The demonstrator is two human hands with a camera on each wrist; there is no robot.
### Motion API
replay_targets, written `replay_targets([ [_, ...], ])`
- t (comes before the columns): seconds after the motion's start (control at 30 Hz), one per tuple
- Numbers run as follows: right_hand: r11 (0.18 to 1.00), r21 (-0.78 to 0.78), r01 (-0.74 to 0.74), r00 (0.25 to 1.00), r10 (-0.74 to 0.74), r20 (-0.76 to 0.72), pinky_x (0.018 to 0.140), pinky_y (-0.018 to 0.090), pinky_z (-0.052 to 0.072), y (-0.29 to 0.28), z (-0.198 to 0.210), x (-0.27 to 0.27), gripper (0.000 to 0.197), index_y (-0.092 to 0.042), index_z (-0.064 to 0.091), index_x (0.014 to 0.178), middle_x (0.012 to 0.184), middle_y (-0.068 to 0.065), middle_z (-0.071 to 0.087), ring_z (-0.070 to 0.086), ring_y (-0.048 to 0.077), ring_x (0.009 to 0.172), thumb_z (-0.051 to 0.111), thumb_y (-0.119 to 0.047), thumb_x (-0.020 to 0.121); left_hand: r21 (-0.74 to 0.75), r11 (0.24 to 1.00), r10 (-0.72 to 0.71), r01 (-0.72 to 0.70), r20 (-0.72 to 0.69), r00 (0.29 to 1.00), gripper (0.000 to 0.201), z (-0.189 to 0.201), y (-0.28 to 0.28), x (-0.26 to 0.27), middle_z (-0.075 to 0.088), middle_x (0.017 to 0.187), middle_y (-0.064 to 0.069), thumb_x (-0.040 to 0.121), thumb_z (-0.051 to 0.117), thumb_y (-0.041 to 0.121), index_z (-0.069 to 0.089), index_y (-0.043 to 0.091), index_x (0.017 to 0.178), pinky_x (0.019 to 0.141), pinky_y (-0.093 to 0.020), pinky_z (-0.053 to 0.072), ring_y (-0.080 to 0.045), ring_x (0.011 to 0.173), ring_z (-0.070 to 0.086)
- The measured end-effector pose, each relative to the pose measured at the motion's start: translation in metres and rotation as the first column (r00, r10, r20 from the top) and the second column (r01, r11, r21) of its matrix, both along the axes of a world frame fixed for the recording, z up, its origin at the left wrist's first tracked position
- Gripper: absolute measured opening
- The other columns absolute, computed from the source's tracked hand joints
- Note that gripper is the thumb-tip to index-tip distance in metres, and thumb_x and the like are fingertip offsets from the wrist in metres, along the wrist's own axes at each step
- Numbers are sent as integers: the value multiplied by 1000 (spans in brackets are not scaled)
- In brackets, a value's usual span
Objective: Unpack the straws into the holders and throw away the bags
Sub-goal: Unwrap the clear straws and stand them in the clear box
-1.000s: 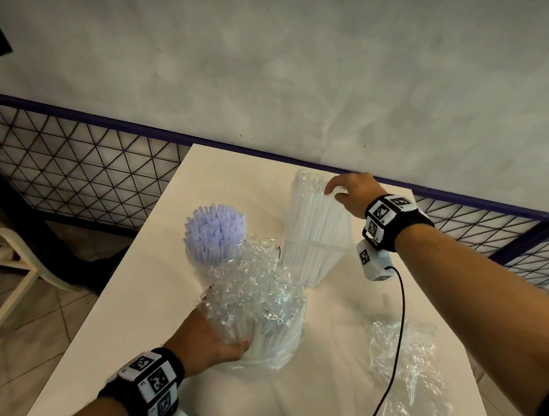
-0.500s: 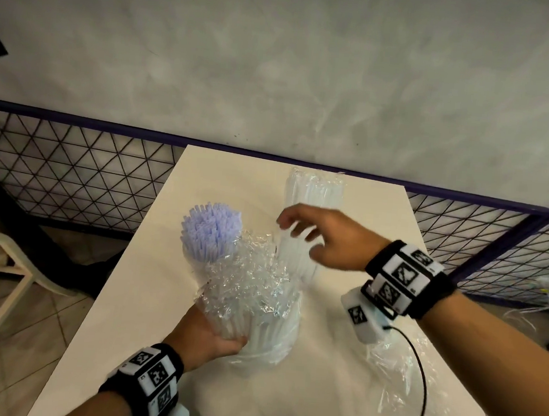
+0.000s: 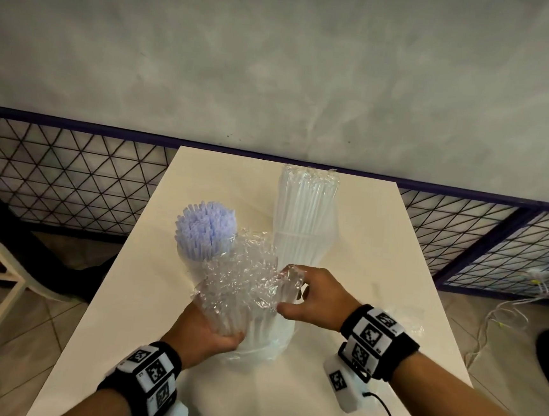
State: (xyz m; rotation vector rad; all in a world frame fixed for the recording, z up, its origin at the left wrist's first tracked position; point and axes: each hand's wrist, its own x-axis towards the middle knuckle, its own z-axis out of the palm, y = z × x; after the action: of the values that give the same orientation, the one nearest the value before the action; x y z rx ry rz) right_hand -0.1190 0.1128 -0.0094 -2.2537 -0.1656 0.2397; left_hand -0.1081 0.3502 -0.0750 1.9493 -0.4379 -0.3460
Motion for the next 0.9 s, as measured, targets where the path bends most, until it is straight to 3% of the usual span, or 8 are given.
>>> replay_targets([
  [0.13,998,57,25,996,-19,-93,76,42,54,4,-1,0,33,-23,70,86,87,8,70,65,31,84,71,-42,59,-45,999,-5,4,-22,1000,42,5,-1,-1,70,88,25,59,78,32,66,23,97,80,-1,41,6,89,66],
  [0.3,998,55,-16,991,23,-131,85,40,56,3,5,1,37,-24,73,95,93,-4,73,69,20,88,84,-37,62,-54,998,-26,22,-69,997,37,12,-2,-3,69,78,24,50,70,33,63,23,85,72,-2,42,7,78,64],
  [0.4,996,23,-91,988,94,-121,86,32,54,8,6,-5,34,-30,70,97,93,-12,72,67,10,89,88,-28,68,47,999,-21,25,-84,996,25,9,1,-2,65,63,12,49,70,28,56,28,70,64,-1,39,11,68,61],
  [0.53,994,99,-53,995,61,-75,86,30,55,11,4,-11,27,-34,73,90,93,-12,73,69,5,90,87,-29,67,30,999,-20,22,-90,996,31,5,2,-1,69,73,26,52,72,19,61,24,81,68,0,40,11,75,63],
  [0.63,993,114,-20,997,28,-71,82,23,53,8,7,-10,28,-38,70,86,92,-17,73,68,3,88,85,-20,71,-1,1000,-2,2,-134,991,25,9,1,-2,67,64,22,57,73,5,57,14,74,65,-1,40,9,65,62],
  [0.73,989,146,-30,996,41,-77,83,28,54,9,9,-11,26,-39,69,78,92,-5,74,69,10,88,77,-15,75,-35,999,-4,-1,-138,990,33,10,2,-3,69,70,22,50,73,22,60,13,78,70,-3,42,8,71,64],
  [0.8,984,175,-23,995,39,-90,82,28,53,10,9,-12,24,-31,70,85,88,1,72,68,11,83,75,-10,75,-63,998,2,-11,-146,989,41,11,1,-4,70,71,20,46,70,32,59,10,79,71,-5,43,7,71,64],
  [0.9,982,177,-64,990,86,-115,82,28,54,10,9,-13,42,-38,72,96,86,0,70,67,17,83,77,-3,74,-71,997,16,-26,-144,989,39,12,1,-3,71,73,18,46,69,32,61,17,81,73,-9,46,6,71,64],
])
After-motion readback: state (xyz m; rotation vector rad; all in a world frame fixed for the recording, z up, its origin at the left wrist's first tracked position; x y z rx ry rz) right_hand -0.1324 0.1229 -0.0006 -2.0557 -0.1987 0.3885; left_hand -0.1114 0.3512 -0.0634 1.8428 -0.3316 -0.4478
